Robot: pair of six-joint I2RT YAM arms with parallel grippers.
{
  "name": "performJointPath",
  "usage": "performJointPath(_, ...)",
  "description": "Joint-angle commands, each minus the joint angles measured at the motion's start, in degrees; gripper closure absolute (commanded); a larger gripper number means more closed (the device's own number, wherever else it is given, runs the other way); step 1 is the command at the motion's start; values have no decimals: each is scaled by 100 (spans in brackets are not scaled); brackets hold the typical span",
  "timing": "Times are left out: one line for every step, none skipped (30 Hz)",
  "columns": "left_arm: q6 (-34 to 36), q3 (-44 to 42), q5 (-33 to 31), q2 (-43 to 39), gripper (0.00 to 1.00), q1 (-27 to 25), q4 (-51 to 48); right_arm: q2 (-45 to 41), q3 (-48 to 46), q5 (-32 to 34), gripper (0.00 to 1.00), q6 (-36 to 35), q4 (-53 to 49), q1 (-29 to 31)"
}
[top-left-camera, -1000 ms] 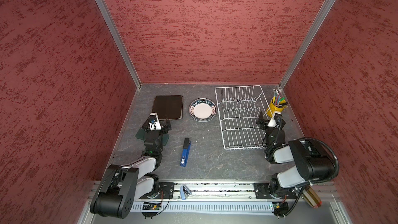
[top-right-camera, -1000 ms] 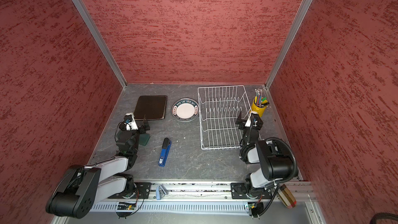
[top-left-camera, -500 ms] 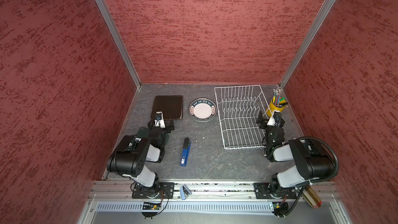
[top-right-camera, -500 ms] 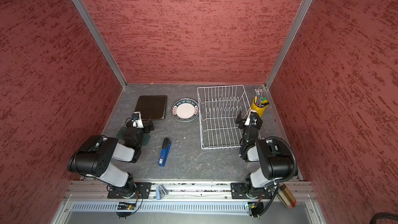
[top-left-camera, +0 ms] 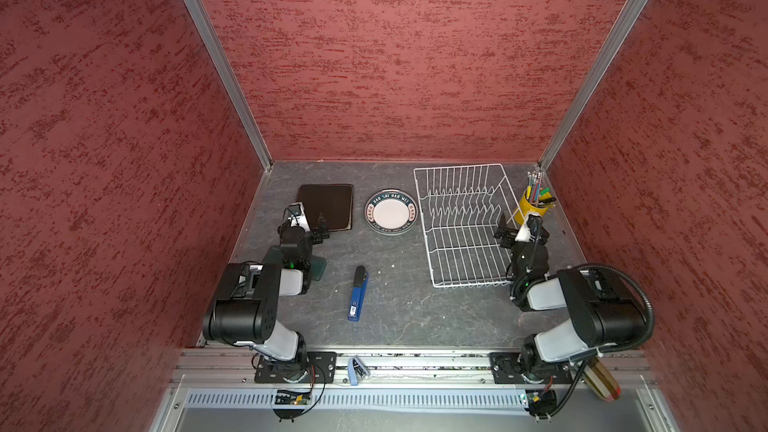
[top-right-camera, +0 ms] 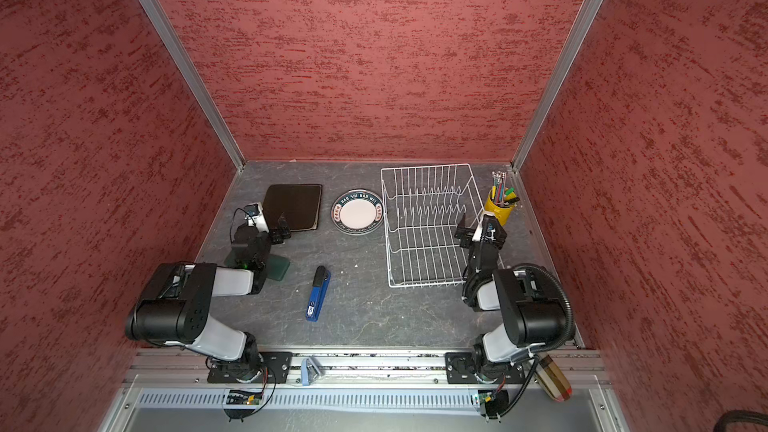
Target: Unload the plates from the dish rack
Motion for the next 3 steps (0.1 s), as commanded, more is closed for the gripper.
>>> performJointPath(-48, 6, 71, -23, 1, -23, -74, 94, 96, -13, 1, 45, -405, -89)
performJointPath(-46, 3, 71, -27, 1, -27, -74, 94, 96, -12, 1, 43, -398, -92)
performJointPath(-48, 0, 71, -22, 1, -26, -67, 94, 96, -12, 1, 42, -405, -92)
